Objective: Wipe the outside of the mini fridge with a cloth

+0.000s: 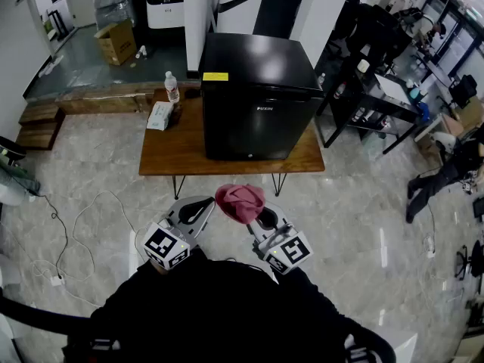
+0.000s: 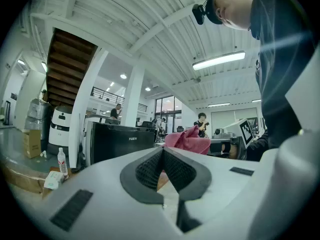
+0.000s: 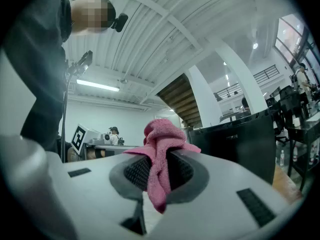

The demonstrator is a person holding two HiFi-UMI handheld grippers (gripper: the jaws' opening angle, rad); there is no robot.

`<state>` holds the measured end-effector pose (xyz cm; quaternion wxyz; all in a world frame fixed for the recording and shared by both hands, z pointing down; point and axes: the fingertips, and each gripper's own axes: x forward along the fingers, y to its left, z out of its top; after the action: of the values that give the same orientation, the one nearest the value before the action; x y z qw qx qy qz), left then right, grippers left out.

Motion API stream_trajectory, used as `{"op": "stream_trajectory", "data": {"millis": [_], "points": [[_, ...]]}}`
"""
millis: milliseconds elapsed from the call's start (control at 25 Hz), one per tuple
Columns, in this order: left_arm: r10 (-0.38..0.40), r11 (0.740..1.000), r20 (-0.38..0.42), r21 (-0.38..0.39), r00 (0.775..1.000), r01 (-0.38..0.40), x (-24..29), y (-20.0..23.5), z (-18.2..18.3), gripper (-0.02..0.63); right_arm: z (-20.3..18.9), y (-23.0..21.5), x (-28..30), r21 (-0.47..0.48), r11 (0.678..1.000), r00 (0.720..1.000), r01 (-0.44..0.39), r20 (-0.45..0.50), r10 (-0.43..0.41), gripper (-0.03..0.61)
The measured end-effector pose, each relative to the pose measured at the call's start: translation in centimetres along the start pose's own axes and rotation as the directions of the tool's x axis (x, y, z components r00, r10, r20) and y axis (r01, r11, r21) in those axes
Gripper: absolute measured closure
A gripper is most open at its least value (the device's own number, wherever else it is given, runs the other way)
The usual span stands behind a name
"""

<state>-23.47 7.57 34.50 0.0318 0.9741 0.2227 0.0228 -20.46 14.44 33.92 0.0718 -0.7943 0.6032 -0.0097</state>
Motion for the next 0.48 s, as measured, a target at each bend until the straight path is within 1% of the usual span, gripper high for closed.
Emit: {"op": "stream_trajectory", "data": {"millis": [200, 480], "points": [[0.001, 1.0, 0.007, 0.004, 1.0, -0.001, -0.1, -0.09, 0.08, 0.609, -0.11, 0.41, 0.28, -0.004, 1.0, 1.0, -0.017, -0.006, 0.017, 0.529], [0.01, 1.0, 0.004, 0.001, 1.0, -0.01, -0.13, 0.14, -0.29, 0.609, -0.96, 0.3, 0.3, 0.015, 1.0, 1.0, -0.008, -0.01, 0.008, 0.529]]}}
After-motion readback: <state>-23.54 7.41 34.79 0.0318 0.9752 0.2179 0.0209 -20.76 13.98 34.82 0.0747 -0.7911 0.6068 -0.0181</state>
